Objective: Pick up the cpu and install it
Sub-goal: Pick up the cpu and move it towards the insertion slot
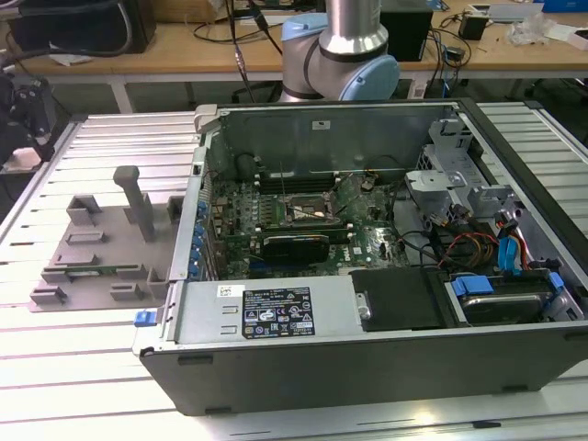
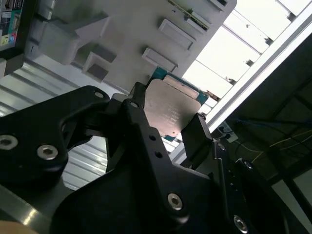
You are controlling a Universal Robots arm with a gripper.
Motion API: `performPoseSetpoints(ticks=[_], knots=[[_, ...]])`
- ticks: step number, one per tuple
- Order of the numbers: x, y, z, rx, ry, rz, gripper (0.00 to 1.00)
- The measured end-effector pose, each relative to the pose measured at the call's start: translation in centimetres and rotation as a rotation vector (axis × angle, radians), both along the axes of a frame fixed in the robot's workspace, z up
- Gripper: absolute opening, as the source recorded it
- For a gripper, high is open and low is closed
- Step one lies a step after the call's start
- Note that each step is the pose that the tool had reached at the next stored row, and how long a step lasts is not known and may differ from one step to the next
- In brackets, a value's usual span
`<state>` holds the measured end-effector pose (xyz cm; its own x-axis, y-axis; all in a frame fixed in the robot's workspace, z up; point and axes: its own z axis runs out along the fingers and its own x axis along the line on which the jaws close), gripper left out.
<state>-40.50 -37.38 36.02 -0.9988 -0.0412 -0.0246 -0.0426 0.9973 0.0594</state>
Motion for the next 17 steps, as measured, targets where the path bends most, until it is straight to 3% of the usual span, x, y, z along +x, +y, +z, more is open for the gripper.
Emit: performPoseSetpoints(ticks=[2, 11, 14, 17], knots=[[0.0, 0.08, 0.80, 0.0000, -0.0007, 0.000, 0.54], [0.0, 0.27, 2.89, 0.0000, -0.0022, 0.000, 0.54], [0.0, 0.40, 4.30, 0.0000, -0.0027, 0.000, 0.54], [0.0, 0.47, 5.12, 0.0000, -0.0028, 0.000, 0.54]])
